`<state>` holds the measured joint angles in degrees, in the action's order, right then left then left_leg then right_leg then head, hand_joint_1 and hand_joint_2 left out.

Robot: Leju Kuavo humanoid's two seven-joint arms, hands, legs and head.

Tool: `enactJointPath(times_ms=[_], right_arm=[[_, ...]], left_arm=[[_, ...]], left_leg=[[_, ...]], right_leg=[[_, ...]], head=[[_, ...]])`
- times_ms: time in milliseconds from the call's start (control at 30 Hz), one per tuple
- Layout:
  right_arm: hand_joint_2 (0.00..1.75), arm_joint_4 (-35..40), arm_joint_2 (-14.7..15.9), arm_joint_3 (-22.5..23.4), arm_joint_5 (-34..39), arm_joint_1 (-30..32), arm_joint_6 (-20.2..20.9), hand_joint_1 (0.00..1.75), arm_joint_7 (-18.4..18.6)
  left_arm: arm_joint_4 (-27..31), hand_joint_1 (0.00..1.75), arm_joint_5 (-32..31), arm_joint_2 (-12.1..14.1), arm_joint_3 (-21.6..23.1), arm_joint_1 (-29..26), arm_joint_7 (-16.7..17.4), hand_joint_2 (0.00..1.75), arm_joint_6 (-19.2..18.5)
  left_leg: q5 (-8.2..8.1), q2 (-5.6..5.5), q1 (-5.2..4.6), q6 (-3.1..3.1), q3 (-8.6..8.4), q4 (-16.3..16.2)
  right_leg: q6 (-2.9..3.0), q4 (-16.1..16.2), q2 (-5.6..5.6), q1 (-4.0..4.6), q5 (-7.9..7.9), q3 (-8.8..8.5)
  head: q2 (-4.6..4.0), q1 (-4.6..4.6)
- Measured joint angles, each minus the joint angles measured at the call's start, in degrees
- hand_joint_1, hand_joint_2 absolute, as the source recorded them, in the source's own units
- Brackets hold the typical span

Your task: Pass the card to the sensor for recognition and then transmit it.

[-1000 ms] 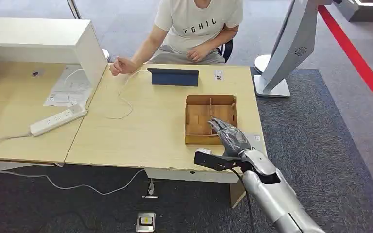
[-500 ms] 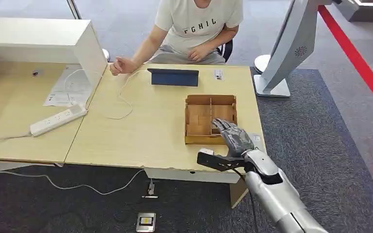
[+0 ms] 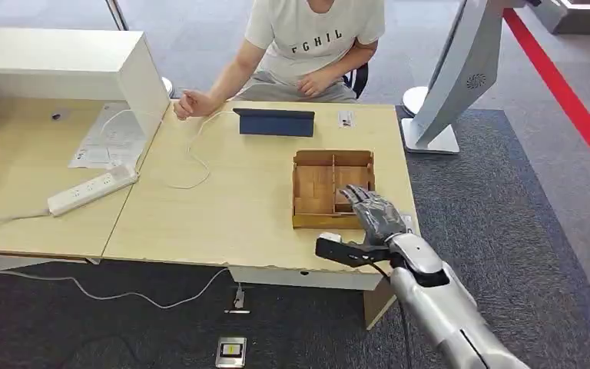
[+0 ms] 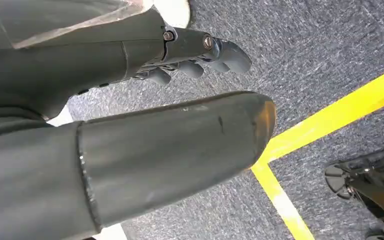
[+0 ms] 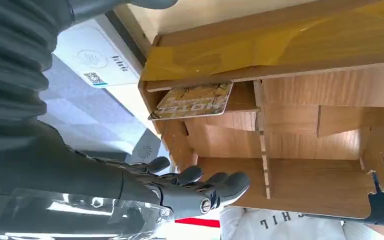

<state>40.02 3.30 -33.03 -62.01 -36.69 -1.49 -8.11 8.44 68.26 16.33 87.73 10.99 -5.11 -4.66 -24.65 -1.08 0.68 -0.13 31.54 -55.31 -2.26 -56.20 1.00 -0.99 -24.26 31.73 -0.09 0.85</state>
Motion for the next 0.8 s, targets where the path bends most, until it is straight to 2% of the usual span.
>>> enactJointPath(times_ms=[67, 100, 133, 167, 500, 533, 567, 800], right_arm=[[1.75, -0.5, -0.1, 0.0, -0.1, -0.3, -0.1, 0.0, -0.2], [0.0, -0.7, -0.1, 0.0, -0.1, -0.4, -0.1, 0.0, -0.2], [0.0, -1.0, -0.2, 0.0, -0.2, -0.6, -0.2, 0.0, -0.2], [1.75, -1.2, -0.2, 0.0, -0.2, -0.7, -0.2, 0.0, -0.2], [1.75, -4.0, -0.5, 0.0, -1.2, -1.7, -0.9, 0.03, -0.9], [1.75, -4.3, -0.5, 0.0, -1.3, -1.7, -1.0, 1.69, -1.0], [1.75, -4.5, -0.5, 0.0, -1.4, -1.7, -1.1, 1.75, -1.0], [1.75, -6.4, -0.4, 0.0, -2.0, -2.0, -1.2, 1.75, -1.8]], left_arm=[[0.0, 0.0, 0.0, 0.0, 0.0, 0.0, 0.0, 0.0, 0.0], [0.0, 0.0, 0.0, 0.0, 0.0, 0.0, -0.1, 0.0, 0.0], [0.0, 0.0, 0.0, 0.0, 0.0, 0.0, -0.1, 0.0, 0.0], [0.0, 0.0, 0.0, 0.0, 0.0, 0.0, -0.1, 0.0, 0.0], [0.0, 0.0, 0.0, 0.0, 0.0, 0.0, -0.3, 0.0, 0.4], [0.0, 0.0, 0.0, 0.0, 0.0, 0.0, -0.3, 0.0, 0.4], [0.0, 0.0, 0.0, 0.0, 0.0, 0.0, -0.3, 0.0, 0.4], [0.0, 0.0, -0.6, 0.0, 0.0, 0.0, -0.4, 0.0, 0.7]], left_leg=[[0.0, 0.0, 0.0, 0.0, 0.0, 0.0], [0.0, 0.0, 0.0, 0.0, 0.0, 0.0], [0.0, 0.0, 0.0, 0.0, 0.0, 0.0], [0.0, 0.0, 0.0, 0.0, 0.0, 0.0], [0.0, 0.0, 0.0, 0.0, 0.0, 0.0], [0.0, -0.01, 0.0, 0.0, 0.0, 0.0], [0.0, -0.01, 0.0, 0.0, 0.0, 0.0], [0.0, -0.01, 0.0, 0.0, 0.0, 0.0]], right_leg=[[0.0, 0.0, 0.0, 0.0, 0.0, 0.0], [0.0, 0.0, 0.0, 0.0, 0.0, 0.0], [0.0, 0.0, 0.0, 0.0, 0.0, 0.0], [0.0, 0.0, 0.0, 0.0, 0.0, 0.0], [0.0, 0.0, 0.0, 0.0, 0.0, 0.0], [0.0, 0.0, 0.0, 0.0, 0.0, 0.0], [0.0, 0.0, 0.0, 0.0, 0.0, 0.0], [0.0, 0.0, 0.0, 0.0, 0.0, 0.01]], head=[[0.0, 0.0], [0.0, 0.0], [0.0, 0.0], [0.0, -0.02], [0.0, 0.0], [0.0, 0.0], [0.0, -0.02], [0.0, 0.0]])
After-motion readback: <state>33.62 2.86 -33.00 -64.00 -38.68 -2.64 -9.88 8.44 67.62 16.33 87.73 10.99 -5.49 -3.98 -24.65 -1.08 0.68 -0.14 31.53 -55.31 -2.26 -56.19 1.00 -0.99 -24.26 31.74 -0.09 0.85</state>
